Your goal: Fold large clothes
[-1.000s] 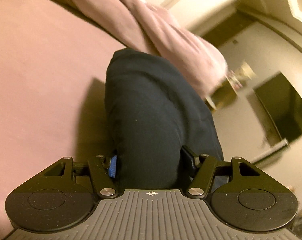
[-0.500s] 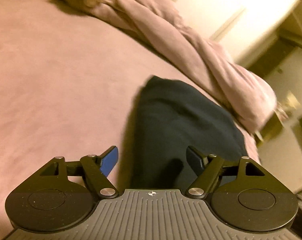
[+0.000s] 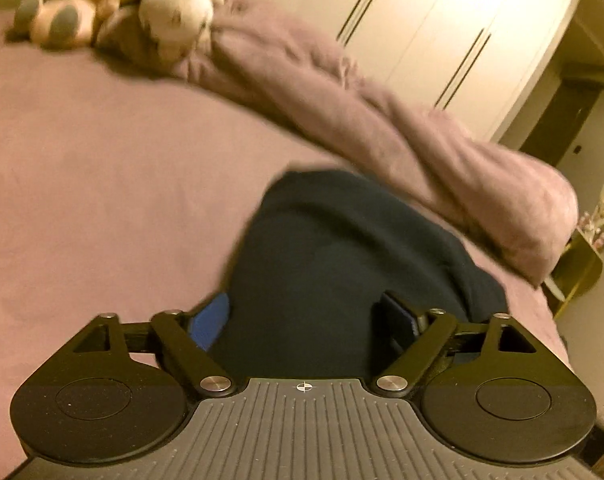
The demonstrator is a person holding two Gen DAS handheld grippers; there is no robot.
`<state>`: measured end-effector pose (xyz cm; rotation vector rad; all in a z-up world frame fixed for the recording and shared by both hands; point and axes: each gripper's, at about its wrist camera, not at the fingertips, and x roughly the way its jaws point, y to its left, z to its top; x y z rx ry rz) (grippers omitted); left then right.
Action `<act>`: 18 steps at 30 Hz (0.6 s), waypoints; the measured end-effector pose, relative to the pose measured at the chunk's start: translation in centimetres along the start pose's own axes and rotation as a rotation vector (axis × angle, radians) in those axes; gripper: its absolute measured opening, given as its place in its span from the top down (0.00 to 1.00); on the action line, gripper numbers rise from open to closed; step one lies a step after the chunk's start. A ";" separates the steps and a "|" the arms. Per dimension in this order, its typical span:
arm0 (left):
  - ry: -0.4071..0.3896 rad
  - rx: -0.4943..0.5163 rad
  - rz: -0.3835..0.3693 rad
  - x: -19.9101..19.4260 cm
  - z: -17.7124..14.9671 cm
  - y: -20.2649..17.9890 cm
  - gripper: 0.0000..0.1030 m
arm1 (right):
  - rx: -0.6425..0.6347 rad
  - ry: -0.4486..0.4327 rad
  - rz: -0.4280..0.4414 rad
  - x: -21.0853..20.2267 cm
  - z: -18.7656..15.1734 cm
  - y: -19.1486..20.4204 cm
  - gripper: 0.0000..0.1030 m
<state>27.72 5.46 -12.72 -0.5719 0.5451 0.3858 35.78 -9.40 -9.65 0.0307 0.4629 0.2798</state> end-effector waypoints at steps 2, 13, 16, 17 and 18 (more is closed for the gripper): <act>-0.032 0.017 0.010 0.5 -1.0 -0.3 0.06 | 0.042 -0.001 -0.003 1.1 -1.2 -1.2 0.39; -0.025 0.004 0.037 1.4 -1.5 -0.6 0.03 | 0.061 0.023 0.011 2.8 -2.0 -1.8 0.38; 0.015 0.032 0.054 0.8 -0.6 -0.9 0.03 | 0.040 0.050 -0.009 2.5 -1.2 -0.8 0.36; 0.022 0.057 0.063 0.5 -0.2 -1.2 0.03 | 0.028 0.075 -0.013 2.3 -0.7 -0.5 0.36; 0.031 0.087 0.074 0.2 0.3 -1.5 0.04 | 0.021 0.110 -0.008 2.1 0.1 -0.4 0.35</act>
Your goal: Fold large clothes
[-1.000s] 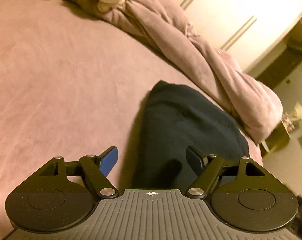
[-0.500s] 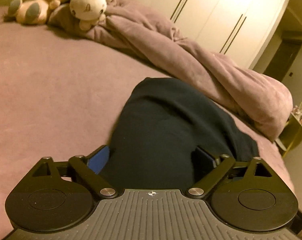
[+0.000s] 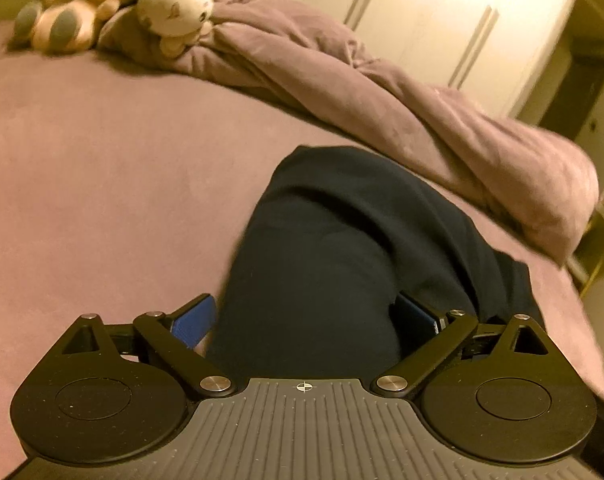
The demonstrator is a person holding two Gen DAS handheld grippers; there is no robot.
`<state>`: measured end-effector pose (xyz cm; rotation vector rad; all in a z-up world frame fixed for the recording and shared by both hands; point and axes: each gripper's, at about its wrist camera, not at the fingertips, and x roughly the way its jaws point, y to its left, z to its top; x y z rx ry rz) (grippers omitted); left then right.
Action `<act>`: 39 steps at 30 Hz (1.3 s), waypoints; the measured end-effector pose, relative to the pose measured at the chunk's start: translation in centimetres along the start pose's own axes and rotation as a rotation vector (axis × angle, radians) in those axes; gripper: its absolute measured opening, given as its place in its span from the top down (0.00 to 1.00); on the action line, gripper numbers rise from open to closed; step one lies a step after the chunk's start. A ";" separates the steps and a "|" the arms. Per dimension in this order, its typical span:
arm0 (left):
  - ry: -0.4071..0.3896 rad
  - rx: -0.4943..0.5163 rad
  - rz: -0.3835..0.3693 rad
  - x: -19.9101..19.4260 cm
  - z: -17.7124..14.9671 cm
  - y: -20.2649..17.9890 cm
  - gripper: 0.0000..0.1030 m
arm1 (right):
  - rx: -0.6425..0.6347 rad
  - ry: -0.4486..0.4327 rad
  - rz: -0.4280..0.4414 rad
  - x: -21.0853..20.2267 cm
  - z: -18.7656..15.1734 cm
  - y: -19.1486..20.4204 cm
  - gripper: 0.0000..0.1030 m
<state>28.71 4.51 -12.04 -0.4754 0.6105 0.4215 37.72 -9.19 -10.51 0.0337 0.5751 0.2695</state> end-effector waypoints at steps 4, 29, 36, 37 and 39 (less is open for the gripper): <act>-0.016 0.066 0.010 -0.4 1.9 -1.1 0.04 | 0.007 0.020 0.004 -1.0 2.4 0.3 0.35; 0.043 0.130 0.070 9.1 2.9 -4.3 0.00 | -0.093 0.037 -0.106 7.5 1.7 0.2 0.30; 0.105 0.108 -0.028 0.2 2.4 -0.8 0.00 | -0.091 -0.026 -0.028 -2.6 0.9 0.1 0.29; 0.111 0.106 -0.069 -2.0 1.5 0.2 0.00 | -0.082 -0.026 0.009 -4.6 0.1 -0.3 0.29; 0.150 0.120 -0.104 -5.2 -0.5 1.5 0.00 | -0.089 -0.008 0.028 -7.9 -1.8 -0.9 0.28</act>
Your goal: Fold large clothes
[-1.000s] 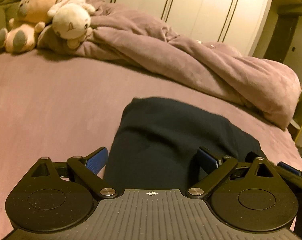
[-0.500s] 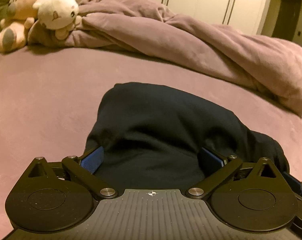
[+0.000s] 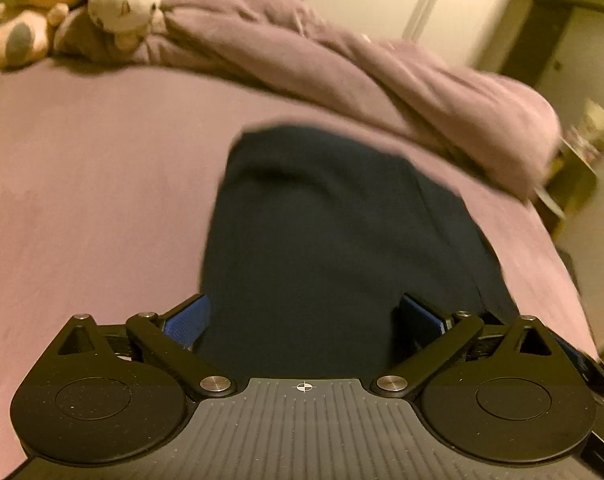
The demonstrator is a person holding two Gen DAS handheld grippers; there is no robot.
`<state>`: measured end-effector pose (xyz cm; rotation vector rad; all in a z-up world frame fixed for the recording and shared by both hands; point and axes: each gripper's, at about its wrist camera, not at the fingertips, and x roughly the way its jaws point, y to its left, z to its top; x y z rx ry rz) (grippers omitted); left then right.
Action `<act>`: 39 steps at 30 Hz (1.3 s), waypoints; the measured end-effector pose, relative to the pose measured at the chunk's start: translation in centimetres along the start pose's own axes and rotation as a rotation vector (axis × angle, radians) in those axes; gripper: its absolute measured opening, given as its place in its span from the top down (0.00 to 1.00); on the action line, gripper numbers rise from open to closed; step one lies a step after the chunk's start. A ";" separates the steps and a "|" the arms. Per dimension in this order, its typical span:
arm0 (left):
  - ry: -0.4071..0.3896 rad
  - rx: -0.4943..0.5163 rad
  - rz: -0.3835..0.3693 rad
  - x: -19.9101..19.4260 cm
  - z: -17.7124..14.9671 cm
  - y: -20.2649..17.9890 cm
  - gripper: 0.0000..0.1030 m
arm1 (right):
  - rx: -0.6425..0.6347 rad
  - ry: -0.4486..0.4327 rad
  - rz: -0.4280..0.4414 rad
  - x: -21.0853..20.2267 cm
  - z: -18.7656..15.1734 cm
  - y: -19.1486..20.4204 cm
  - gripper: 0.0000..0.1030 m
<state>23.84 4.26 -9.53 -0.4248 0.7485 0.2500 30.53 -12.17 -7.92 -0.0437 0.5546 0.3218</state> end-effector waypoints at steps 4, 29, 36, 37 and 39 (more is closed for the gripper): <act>0.053 0.029 -0.019 -2.8 -4.4 1.2 0.00 | -0.048 0.074 -0.043 -3.8 -3.1 -0.7 0.25; 0.112 0.214 0.187 -14.8 -8.3 1.3 0.00 | -0.056 0.503 -0.048 -15.0 -5.0 1.5 0.04; 0.085 0.252 0.188 -16.3 -7.6 0.4 0.00 | -0.066 0.444 -0.086 -16.0 -2.6 2.3 0.04; 0.084 0.263 0.182 -16.4 -7.6 0.3 0.00 | -0.063 0.443 -0.087 -16.2 -2.2 2.3 0.04; 0.094 0.260 0.172 -16.3 -7.4 0.1 0.00 | -0.054 0.442 -0.090 -16.1 -2.0 2.2 0.04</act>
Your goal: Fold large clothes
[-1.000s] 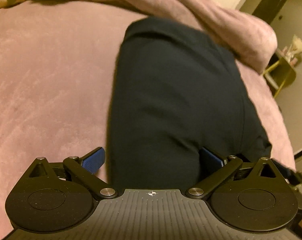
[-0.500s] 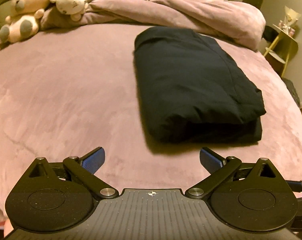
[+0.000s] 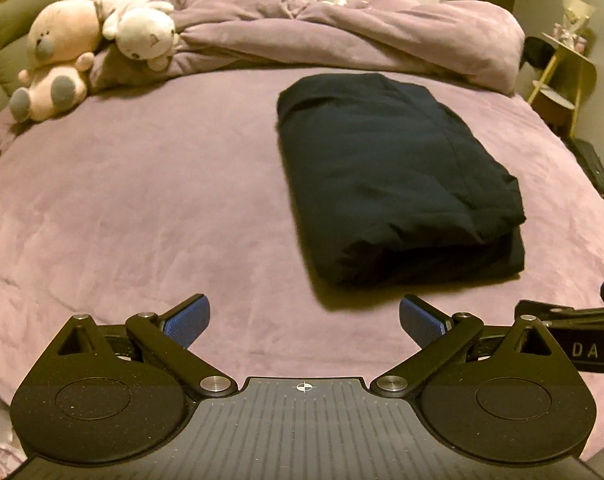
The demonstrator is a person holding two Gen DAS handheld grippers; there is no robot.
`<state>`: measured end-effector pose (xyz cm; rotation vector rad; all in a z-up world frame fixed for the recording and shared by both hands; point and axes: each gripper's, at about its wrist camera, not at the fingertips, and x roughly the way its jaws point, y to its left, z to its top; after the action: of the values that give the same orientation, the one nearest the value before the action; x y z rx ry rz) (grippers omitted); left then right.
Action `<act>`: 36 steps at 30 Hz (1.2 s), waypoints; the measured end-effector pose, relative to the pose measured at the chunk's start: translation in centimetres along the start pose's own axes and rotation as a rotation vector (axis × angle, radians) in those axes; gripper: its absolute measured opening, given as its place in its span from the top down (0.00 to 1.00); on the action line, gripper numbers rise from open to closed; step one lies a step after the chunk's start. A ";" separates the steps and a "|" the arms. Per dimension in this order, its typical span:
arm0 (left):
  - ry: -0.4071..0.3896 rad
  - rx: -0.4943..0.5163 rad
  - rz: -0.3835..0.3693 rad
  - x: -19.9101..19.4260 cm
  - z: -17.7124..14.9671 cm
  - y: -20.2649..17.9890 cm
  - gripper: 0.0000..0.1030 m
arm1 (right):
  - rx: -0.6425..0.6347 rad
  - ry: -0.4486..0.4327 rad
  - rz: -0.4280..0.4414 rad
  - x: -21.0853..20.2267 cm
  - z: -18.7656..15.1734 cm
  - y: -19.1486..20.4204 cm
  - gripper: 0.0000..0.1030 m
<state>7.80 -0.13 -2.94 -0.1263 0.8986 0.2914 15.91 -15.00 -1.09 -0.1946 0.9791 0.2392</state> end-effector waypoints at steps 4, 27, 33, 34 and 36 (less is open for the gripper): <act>0.055 -0.008 -0.003 0.8 0.6 -0.2 0.00 | 0.010 0.007 -0.011 0.4 0.6 -0.5 0.04; 0.134 -0.025 -0.003 1.7 1.3 -0.8 0.00 | 0.016 0.026 -0.028 0.9 1.7 -1.1 0.04; 0.140 -0.041 -0.001 1.5 1.3 -0.5 0.00 | 0.024 0.019 -0.010 0.6 1.7 -1.2 0.04; 0.139 -0.041 -0.001 1.4 1.3 -0.6 0.00 | 0.024 0.018 -0.011 0.5 1.6 -1.1 0.04; 0.138 -0.041 -0.001 1.3 1.3 -0.5 0.00 | 0.024 0.019 -0.014 0.5 1.6 -1.1 0.04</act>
<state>9.70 -0.09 -3.21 -0.1863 1.0292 0.3024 17.81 -15.58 -0.60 -0.1819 0.9985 0.2125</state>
